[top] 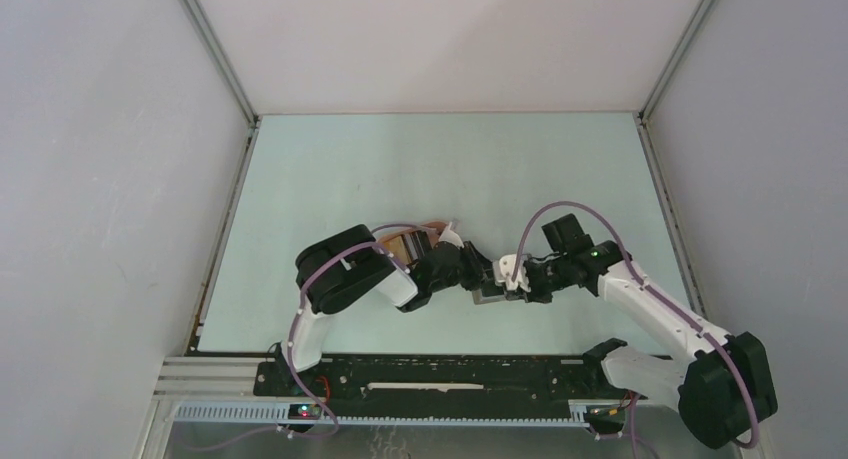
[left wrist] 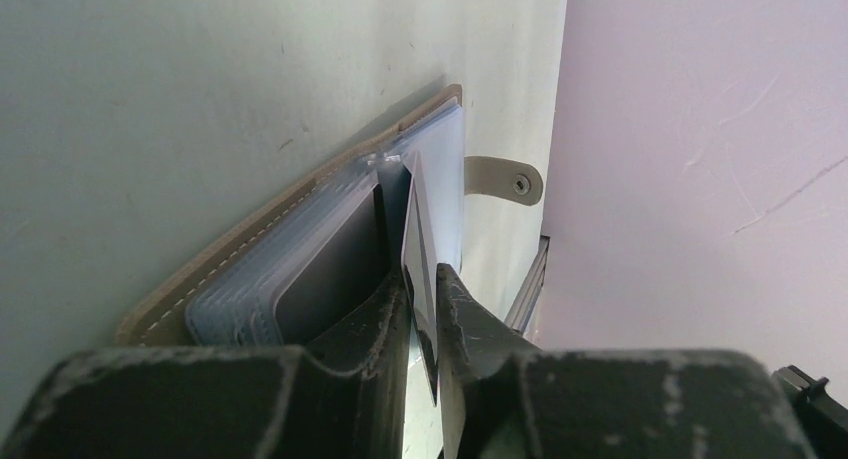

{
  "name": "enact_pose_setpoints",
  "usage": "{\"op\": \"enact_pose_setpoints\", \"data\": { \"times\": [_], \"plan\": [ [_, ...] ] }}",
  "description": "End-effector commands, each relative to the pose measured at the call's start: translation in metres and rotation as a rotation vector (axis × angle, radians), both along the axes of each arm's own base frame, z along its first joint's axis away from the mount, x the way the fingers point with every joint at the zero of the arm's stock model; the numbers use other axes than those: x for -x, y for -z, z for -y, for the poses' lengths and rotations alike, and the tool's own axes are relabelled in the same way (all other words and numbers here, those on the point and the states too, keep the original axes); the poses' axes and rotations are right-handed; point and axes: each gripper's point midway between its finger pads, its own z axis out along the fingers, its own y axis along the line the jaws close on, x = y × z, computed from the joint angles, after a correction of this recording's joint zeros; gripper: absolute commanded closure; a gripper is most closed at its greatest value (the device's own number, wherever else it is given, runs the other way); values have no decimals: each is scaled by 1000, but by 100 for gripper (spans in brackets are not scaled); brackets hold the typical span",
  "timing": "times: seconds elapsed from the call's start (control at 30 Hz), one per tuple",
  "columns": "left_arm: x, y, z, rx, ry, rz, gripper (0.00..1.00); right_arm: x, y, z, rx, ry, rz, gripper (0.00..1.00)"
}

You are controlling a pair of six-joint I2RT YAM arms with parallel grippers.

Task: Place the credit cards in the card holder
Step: Insert the credit card into the card holder.

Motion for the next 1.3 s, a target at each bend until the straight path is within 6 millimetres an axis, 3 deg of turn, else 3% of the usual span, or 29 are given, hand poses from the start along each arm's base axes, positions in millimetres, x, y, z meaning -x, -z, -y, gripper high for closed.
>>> {"op": "enact_pose_setpoints", "data": {
  "times": [0.0,0.2,0.4,0.73,1.27],
  "plan": [
    [-3,9,1,-29,19,14,79,-33,-4,-16,36,-107,267,100],
    [-3,9,2,-28,27,15,78,-40,13,-33,109,-152,386,100],
    [-3,11,1,-29,29,11,77,-47,30,-37,168,-163,420,100],
    [-2,14,1,-25,34,6,76,-68,51,-28,275,-96,439,100],
    [-2,13,1,-18,39,5,75,-66,59,-8,335,-58,391,100]
  ]
}}
